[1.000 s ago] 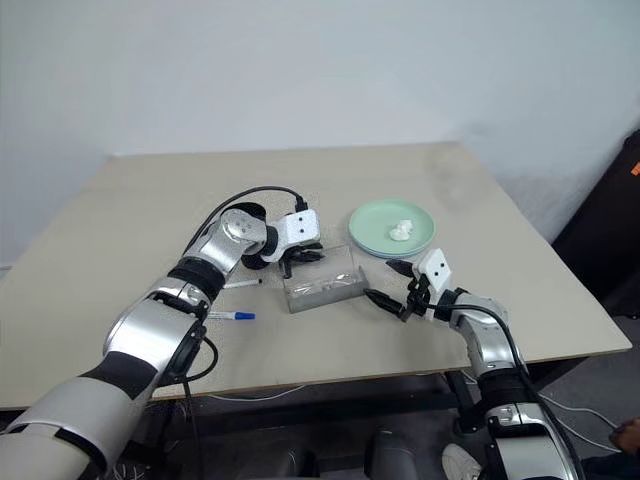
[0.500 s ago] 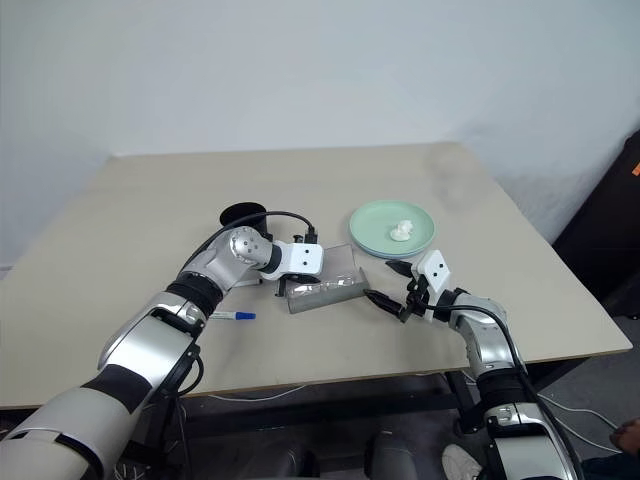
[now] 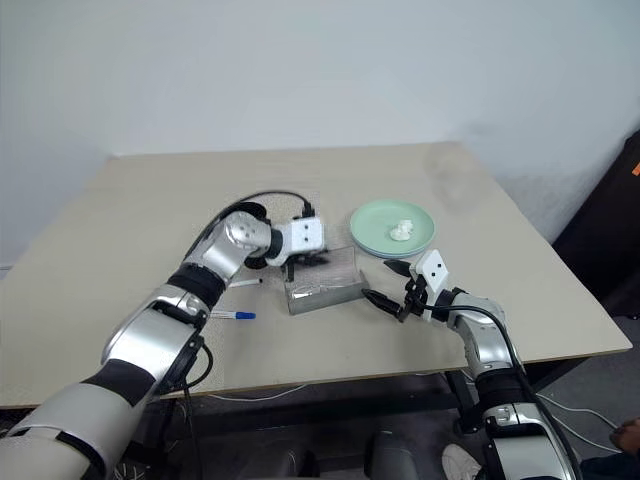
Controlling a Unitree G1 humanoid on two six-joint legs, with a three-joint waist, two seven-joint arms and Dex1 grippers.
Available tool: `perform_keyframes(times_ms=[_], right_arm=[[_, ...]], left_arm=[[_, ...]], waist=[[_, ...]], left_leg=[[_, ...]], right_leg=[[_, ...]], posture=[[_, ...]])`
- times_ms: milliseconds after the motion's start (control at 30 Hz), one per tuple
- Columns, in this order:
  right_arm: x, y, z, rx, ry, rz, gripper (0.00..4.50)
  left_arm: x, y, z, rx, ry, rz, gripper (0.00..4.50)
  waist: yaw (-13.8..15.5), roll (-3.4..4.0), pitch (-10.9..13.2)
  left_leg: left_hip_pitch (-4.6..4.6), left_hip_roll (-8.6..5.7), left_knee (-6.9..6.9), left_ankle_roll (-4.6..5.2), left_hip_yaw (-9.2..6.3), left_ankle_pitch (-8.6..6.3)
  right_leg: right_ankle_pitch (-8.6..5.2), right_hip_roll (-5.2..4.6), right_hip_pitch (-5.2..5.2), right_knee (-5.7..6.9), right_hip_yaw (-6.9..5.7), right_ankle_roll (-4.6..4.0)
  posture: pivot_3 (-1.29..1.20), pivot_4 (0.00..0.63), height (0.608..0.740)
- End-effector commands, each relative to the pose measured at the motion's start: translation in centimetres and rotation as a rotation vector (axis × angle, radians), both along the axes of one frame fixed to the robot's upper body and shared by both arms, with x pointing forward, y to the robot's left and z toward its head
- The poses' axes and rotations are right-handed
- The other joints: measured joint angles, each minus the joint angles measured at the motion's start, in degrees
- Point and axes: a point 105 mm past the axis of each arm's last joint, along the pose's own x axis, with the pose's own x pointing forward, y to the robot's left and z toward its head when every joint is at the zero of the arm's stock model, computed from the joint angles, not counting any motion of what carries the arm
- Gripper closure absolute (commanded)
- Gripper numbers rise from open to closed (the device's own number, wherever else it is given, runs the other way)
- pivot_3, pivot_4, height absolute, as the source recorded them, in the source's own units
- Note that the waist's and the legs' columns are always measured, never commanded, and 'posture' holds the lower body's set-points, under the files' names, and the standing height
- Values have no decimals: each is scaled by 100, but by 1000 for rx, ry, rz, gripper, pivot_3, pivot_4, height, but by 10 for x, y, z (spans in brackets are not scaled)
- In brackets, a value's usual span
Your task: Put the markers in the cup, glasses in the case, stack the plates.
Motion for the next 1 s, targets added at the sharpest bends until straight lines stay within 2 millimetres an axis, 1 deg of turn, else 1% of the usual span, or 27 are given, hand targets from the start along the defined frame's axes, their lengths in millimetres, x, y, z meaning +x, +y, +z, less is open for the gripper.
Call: perform_keyframes(times_ms=[33, 67, 167, 267, 367, 400, 500, 567, 667, 767, 867, 1000], right_arm=[[6, 4, 20, 8, -70, 13, 0], [6, 4, 20, 9, -70, 13, 0], [7, 4, 20, 9, -71, 12, 0], [7, 5, 21, 11, -73, 10, 0], [7, 5, 21, 13, -75, 7, 0], [7, 5, 21, 13, -75, 7, 0], [7, 5, 22, 16, -75, 3, 0], [6, 5, 22, 16, -75, 2, 0], [5, 5, 22, 17, -75, -2, 0], [4, 4, 22, 16, -72, -5, 0], [4, 3, 21, 14, -69, -6, 0], [3, 3, 21, 13, -67, -6, 0]], left_arm=[[11, -8, 44, -121, -75, 29, 3599], [14, -6, 46, -125, -86, 45, 3599], [26, 4, 43, -40, -171, 123, 3599], [28, 14, 24, 101, -229, 129, 3599], [27, 17, 8, 177, -238, 120, 3599], [27, 17, 5, 188, -240, 117, 3599], [23, 25, -18, 301, -246, 96, 3599], [21, 28, -25, 332, -240, 88, 3599], [13, 28, -36, 324, -155, 54, 3599], [6, 18, -31, 201, -42, 45, 3599], [3, 11, -17, 68, 48, 40, 3599], [-3, 7, -7, -13, 100, 6, 3599]], waist=[[-1, 0, 0], [-3, 0, 0], [-21, 1, 0], [-26, 0, 0], [-22, 0, 0], [-21, 0, 0], [-18, 0, 0], [-16, 0, 0], [-15, -1, -2], [-15, 0, -3], [-14, -2, -1], [-17, -2, -1]], left_leg=[[0, 0, 0, 0, 0, 0], [0, 0, 0, 0, 0, 0], [3, 0, -1, 0, 1, 0], [9, 0, -1, 0, 2, 0], [7, 0, -1, -1, 1, 1], [7, 0, -1, -1, 1, 0], [4, -2, -1, 0, 1, 0], [4, -3, -1, 0, -1, 0], [0, -1, -2, 0, -2, 0], [4, -2, -1, 0, 0, 0], [0, -2, 1, 0, 0, 0], [-3, -2, 2, 0, 0, 0]], right_leg=[[0, 0, 0, -1, 0, 0], [0, 0, 0, -1, 0, 0], [0, 0, 0, 0, 0, 0], [0, 1, 2, 5, 1, 0], [0, 3, 2, 7, 1, 0], [0, 3, 2, 6, 1, 0], [0, 1, 2, 4, 2, 0], [0, 1, 2, 4, 2, 1], [0, 1, -3, 4, 1, 0], [0, 0, 1, 5, 1, 0], [0, 0, -1, 5, 1, 0], [0, 0, -2, 3, 1, 0]], posture=[[0, 0, 728], [0, 0, 728], [0, 0, 728], [0, 0, 728], [0, 0, 728], [0, 0, 728], [0, 0, 728], [0, 0, 728], [0, 0, 728], [0, 0, 728], [0, 0, 728], [0, 0, 728]])
